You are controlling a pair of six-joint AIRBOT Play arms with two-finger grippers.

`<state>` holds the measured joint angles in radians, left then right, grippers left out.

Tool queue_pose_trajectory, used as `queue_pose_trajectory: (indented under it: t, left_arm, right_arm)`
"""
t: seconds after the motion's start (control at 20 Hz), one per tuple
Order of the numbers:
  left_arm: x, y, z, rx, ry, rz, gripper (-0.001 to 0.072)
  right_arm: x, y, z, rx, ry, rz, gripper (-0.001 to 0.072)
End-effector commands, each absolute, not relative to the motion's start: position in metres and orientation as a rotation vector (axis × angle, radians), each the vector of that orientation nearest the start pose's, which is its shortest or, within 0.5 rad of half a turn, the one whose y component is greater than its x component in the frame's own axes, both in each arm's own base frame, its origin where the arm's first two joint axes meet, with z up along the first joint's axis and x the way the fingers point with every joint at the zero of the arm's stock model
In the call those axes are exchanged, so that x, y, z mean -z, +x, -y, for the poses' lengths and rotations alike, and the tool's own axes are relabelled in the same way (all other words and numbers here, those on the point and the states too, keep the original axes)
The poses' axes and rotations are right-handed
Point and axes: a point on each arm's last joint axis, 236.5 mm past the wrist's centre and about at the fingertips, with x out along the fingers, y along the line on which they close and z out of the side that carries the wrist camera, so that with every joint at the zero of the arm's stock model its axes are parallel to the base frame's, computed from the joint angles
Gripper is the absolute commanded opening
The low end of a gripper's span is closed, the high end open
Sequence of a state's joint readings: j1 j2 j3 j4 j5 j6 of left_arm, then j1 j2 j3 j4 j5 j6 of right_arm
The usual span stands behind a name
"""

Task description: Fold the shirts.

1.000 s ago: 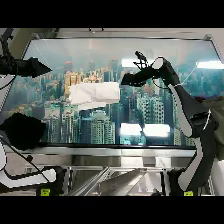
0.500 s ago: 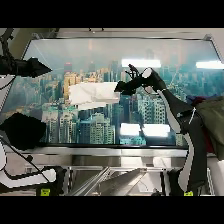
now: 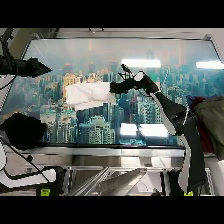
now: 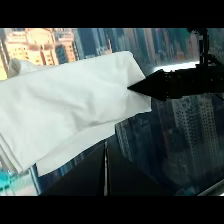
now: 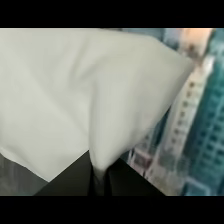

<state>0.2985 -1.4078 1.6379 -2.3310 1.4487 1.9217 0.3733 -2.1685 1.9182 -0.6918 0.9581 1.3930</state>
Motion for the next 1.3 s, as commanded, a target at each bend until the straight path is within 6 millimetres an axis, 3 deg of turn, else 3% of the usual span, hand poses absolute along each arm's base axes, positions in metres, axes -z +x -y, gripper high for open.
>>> queue_pose_trajectory:
  t: [0.0, 0.1, 0.15, 0.2, 0.3, 0.4, 0.45, 0.55, 0.65, 0.8, 1.0, 1.15, 1.25]
  left_arm:
    - [-0.170, 0.438, 0.035, 0.514, -0.381, -0.961, 0.0022]
    - [-0.170, 0.437, 0.035, 0.517, -0.381, -0.966, 0.0022]
    - [-0.169, 0.435, 0.036, 0.520, -0.380, -0.972, 0.0022]
    - [-0.169, 0.434, 0.036, 0.525, -0.380, -0.979, 0.0022]
    - [-0.168, 0.431, 0.037, 0.532, -0.380, -0.990, 0.0022]
    - [-0.167, 0.428, 0.038, 0.538, -0.379, -1.001, 0.0022]
    - [-0.167, 0.428, 0.038, 0.539, -0.379, -1.002, 0.0022]
    - [-0.167, 0.429, 0.038, 0.538, -0.380, -1.000, 0.0022]
    - [-0.167, 0.429, 0.038, 0.534, -0.388, -1.003, 0.0021]
    - [-0.167, 0.429, 0.038, 0.531, -0.393, -1.005, 0.0022]
    - [-0.167, 0.429, 0.038, 0.531, -0.394, -1.006, 0.0022]
    - [-0.166, 0.429, 0.038, 0.531, -0.394, -1.008, 0.0022]
    - [-0.166, 0.428, 0.039, 0.534, -0.394, -1.011, 0.0022]
  right_arm:
    - [0.058, 0.514, -0.373, -0.805, 0.546, -1.158, 0.0022]
    - [0.039, 0.517, -0.370, -0.817, 0.541, -1.128, 0.0020]
    - [0.019, 0.519, -0.365, -0.827, 0.540, -1.103, 0.0020]
    - [-0.007, 0.522, -0.356, -0.839, 0.532, -1.064, 0.0020]
    - [-0.078, 0.535, -0.320, -0.821, 0.488, -0.929, 0.0020]
    - [-0.156, 0.552, -0.255, -0.699, 0.462, -0.768, 0.0020]
    - [-0.190, 0.560, -0.209, -0.589, 0.464, -0.701, 0.0020]
    - [-0.236, 0.562, -0.109, -0.347, 0.476, -0.609, 0.0020]
    - [-0.265, 0.543, -0.012, -0.114, 0.504, -0.562, 0.0020]
    - [-0.280, 0.489, 0.098, 0.141, 0.569, -0.573, 0.0020]
    - [-0.266, 0.386, 0.207, 0.501, 0.706, -0.663, 0.0020]
    - [-0.227, 0.285, 0.259, 0.881, 0.764, -0.806, 0.0020]
    - [-0.194, 0.227, 0.269, 1.055, 0.790, -0.901, 0.0020]
